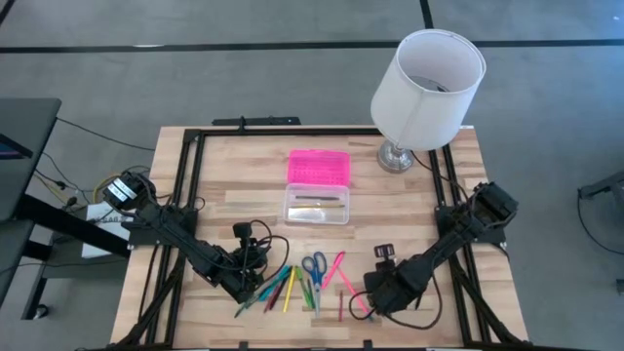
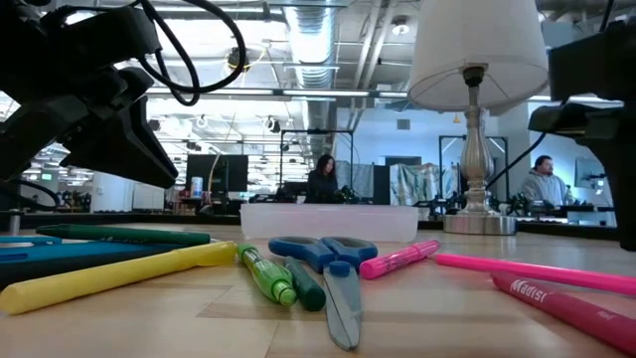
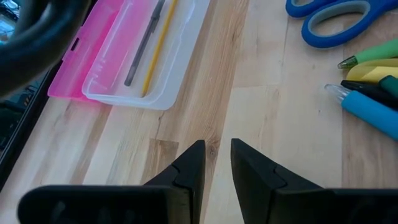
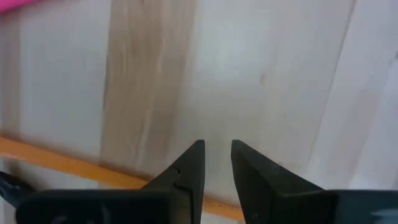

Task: Pick & place school supplies into a supply box
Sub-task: Put the orange pencil into the supply box

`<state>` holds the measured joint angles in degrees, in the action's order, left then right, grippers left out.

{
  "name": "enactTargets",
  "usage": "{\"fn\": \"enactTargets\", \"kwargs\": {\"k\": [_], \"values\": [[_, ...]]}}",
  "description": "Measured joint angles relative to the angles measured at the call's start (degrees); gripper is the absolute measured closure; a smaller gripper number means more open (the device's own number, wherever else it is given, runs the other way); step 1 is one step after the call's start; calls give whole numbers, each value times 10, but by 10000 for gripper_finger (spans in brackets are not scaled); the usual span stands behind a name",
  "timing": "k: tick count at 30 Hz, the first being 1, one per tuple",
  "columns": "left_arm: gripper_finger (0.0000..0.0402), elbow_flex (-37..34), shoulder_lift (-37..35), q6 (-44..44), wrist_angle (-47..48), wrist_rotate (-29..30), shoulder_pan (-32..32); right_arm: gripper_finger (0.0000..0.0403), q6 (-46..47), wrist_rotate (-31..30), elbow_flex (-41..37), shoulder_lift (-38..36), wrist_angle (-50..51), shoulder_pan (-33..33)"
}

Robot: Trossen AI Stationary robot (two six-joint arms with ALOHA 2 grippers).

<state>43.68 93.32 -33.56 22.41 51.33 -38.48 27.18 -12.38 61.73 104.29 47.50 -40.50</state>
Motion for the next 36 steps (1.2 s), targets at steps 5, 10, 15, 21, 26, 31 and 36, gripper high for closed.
{"fn": "enactTargets", "kwargs": {"k": [5,10,15,21,26,31,36], "values": [[330,0,0,0,0,0,0,330,29,-6,1,-5,28,-12],[330,0,0,0,0,0,0,330,66,-9,27,-5,70,-38],[330,0,0,0,0,1,0,330,119,-8,34,-5,96,-63],[330,0,0,0,0,1,0,330,155,3,34,0,93,-80],[330,0,0,0,0,2,1,330,159,0,34,0,75,-82],[330,0,0,0,0,1,4,330,129,-27,34,0,73,-85],[330,0,0,0,0,0,6,330,72,-27,34,0,66,-89]]}}
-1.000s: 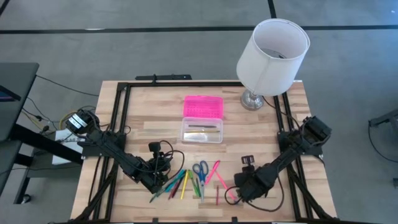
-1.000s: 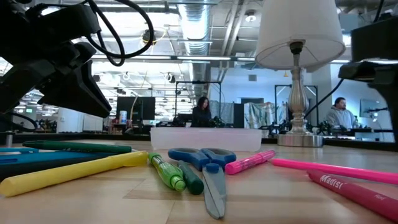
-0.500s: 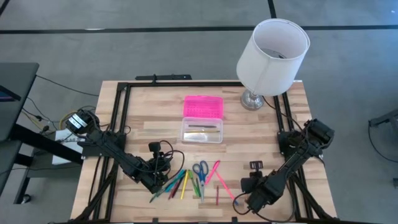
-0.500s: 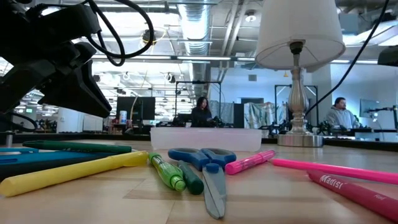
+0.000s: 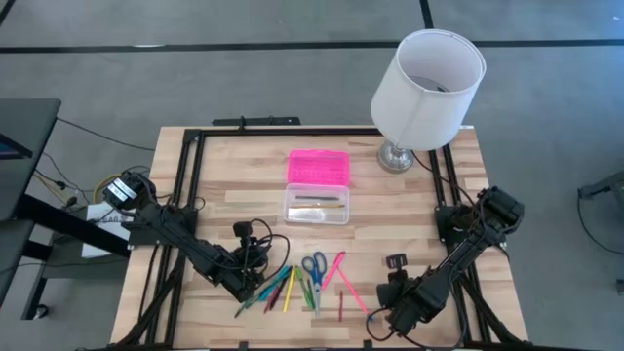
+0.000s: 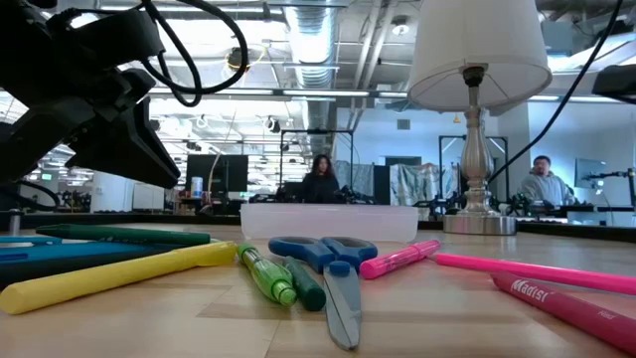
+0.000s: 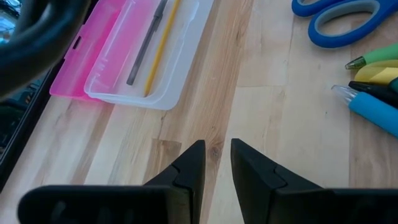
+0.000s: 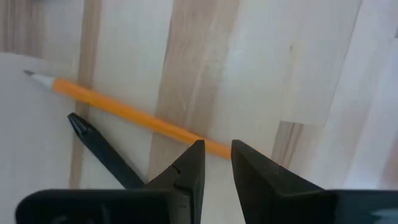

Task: Pick & place school supplies into a supply box
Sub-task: Put the orange pencil into the supply box

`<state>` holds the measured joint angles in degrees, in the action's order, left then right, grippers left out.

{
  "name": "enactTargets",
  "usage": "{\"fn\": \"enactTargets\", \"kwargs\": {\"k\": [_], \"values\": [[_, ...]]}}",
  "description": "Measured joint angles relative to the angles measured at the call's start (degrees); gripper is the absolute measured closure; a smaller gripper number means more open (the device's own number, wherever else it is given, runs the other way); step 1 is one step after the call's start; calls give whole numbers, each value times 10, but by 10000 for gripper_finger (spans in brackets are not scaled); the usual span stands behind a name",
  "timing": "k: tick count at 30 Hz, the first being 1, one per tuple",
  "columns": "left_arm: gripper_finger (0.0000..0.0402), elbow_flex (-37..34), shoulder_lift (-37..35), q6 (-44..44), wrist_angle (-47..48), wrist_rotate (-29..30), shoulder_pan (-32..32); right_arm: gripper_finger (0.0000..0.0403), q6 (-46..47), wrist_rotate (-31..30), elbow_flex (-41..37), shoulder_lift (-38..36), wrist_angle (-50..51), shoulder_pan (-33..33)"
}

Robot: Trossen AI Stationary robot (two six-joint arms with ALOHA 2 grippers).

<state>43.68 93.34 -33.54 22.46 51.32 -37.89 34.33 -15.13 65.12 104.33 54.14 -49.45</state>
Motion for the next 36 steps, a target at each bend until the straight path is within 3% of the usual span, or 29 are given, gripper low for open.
{"fn": "enactTargets", "kwargs": {"k": [7,17,21,32,36], "values": [[330,0,0,0,0,0,0,319,-18,1,0,0,0,0],[330,0,0,0,0,0,0,221,-65,0,0,0,1,5],[330,0,0,0,0,0,0,198,-93,0,-7,0,-7,7],[330,0,0,1,0,0,1,202,-108,25,-52,-1,-54,32],[330,0,0,1,0,0,3,221,-106,62,-51,-2,-56,56]]}}
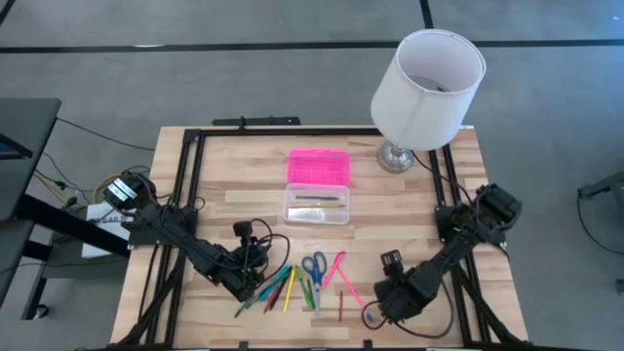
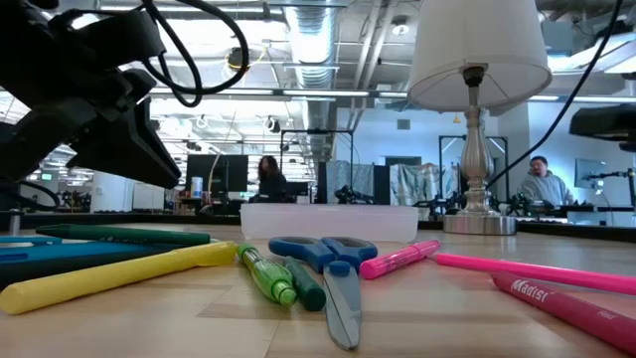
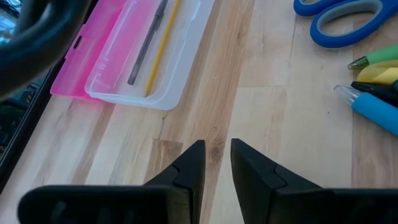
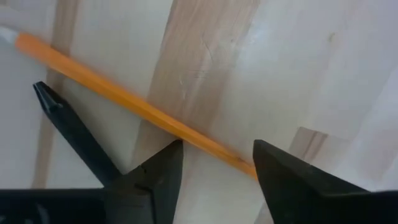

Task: Pick & place school supplies into a supply box
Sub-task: Put the orange pencil into the supply box

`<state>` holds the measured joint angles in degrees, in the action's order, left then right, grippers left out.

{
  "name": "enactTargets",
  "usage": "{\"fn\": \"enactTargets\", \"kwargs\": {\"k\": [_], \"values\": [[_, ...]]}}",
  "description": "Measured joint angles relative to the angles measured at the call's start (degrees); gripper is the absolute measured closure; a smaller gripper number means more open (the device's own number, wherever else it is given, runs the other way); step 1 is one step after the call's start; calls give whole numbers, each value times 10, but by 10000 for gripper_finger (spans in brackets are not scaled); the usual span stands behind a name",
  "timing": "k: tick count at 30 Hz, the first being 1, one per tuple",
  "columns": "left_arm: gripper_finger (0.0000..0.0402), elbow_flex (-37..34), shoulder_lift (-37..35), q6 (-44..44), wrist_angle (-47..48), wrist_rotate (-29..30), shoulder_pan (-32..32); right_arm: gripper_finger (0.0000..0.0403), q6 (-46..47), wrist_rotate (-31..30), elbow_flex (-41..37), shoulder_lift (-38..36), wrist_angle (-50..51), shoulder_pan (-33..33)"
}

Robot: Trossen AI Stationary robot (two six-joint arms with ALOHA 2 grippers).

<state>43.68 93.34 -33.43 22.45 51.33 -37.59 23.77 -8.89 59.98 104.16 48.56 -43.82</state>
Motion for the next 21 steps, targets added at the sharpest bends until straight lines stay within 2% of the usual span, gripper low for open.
{"fn": "enactTargets", "kwargs": {"k": [9,21], "values": [[330,0,0,5,0,-8,1,298,-4,54,0,0,-2,48],[330,0,0,9,0,-12,1,341,8,44,-1,1,5,61]]}}
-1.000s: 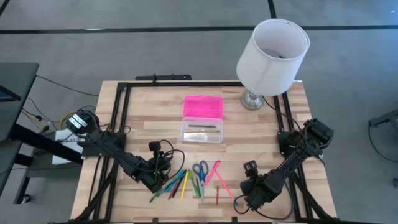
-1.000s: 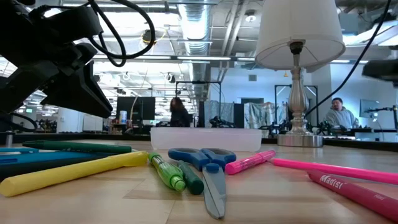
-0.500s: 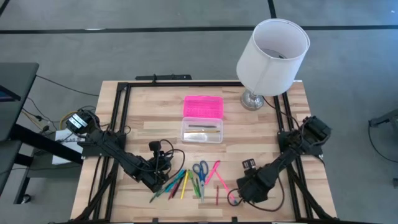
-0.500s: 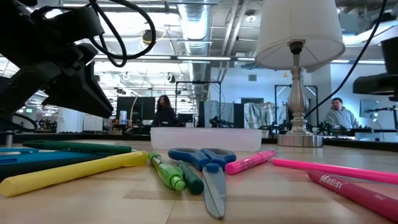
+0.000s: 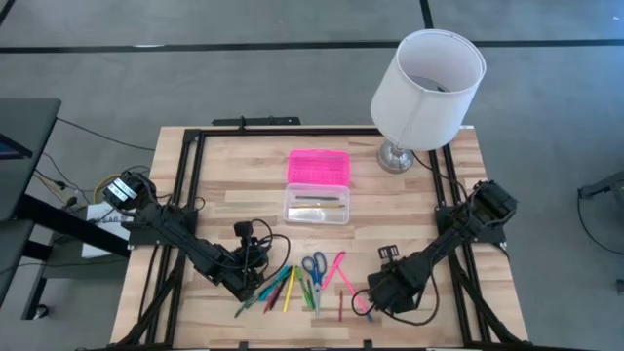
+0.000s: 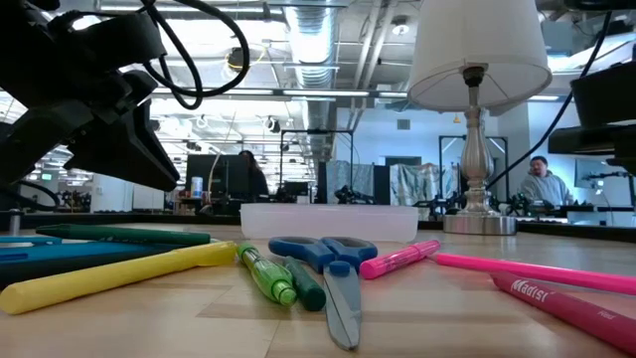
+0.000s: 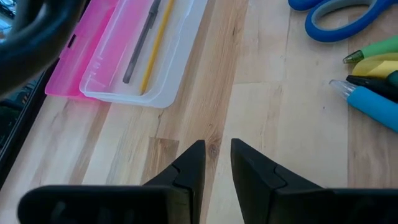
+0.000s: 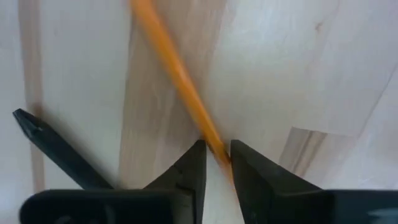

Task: Pick & place school supplies into a supply box
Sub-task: Put the orange pencil into the supply box

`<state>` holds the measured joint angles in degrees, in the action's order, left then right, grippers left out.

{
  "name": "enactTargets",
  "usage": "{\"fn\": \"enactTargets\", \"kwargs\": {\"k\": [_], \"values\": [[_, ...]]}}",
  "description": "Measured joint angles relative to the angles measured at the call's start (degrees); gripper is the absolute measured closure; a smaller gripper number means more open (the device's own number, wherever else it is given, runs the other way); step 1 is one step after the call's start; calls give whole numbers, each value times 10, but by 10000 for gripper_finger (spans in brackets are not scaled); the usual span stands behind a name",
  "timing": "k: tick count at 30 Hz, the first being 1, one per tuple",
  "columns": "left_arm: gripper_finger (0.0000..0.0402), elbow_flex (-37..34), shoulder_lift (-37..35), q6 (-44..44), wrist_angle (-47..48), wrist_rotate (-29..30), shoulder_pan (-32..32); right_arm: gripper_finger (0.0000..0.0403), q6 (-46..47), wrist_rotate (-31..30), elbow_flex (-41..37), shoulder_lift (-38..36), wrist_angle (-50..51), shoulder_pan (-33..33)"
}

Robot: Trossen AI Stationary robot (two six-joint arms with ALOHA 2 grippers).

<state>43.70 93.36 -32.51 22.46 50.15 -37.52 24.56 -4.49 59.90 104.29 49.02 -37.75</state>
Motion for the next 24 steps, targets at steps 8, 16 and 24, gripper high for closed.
{"fn": "enactTargets", "kwargs": {"k": [8,16,24], "values": [[330,0,0,0,0,-2,0,376,24,-24,-2,1,11,30],[330,0,0,0,0,-4,0,387,58,-34,-9,-1,-14,85],[330,0,0,0,2,-19,0,392,80,-18,-37,-5,-39,105]]}}
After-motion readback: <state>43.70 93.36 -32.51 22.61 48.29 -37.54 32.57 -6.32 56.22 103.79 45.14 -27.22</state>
